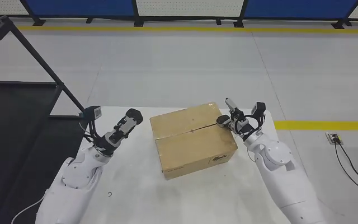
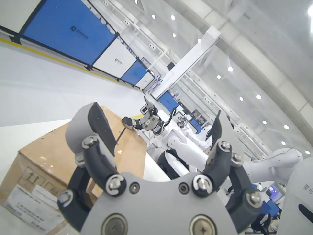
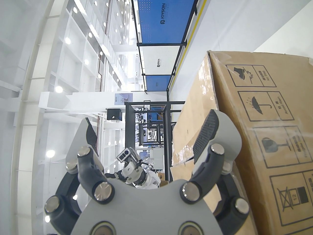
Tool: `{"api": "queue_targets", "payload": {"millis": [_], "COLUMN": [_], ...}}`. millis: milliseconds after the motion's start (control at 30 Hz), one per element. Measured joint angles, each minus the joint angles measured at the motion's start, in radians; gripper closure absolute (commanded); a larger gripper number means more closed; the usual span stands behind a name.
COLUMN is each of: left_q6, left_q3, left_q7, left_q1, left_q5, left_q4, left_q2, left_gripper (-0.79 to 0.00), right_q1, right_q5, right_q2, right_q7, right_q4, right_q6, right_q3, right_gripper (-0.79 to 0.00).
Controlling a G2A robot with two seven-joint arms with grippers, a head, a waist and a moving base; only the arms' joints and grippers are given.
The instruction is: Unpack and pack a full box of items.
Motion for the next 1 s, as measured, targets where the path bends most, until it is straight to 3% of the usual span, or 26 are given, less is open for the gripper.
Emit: {"api": "queue_targets", "payload": {"millis": [100,700,1000], "left_q6": [0.011,0.017,-0.048], "left_q3": [0.004,0.004,0.017], "left_q7": [0.063,0.065,0.328], "left_q1": [0.050,0.051,0.214], "left_q5": [0.000,-0.002,0.110], "left_q4": [-0.045,-0.049,-0.124], "left_q2": [-0.004,-0.004,-0.030], "left_gripper": [-0.785,-0.785,-0.785], "right_q1": [0.003,-0.023,0.006], "right_q5": [0.003,-0.033,-0.056], "right_q2": [-0.002,0.003,-0.011], "right_q7": [0.005,0.038,-0.001], "right_q4": [0.002,-0.044,-0.003], "right_q6": [-0.004,0.016,0.006], "right_q3": [0.002,0.038,0.004], "right_gripper": [-0.785,-0.785,-0.785]}}
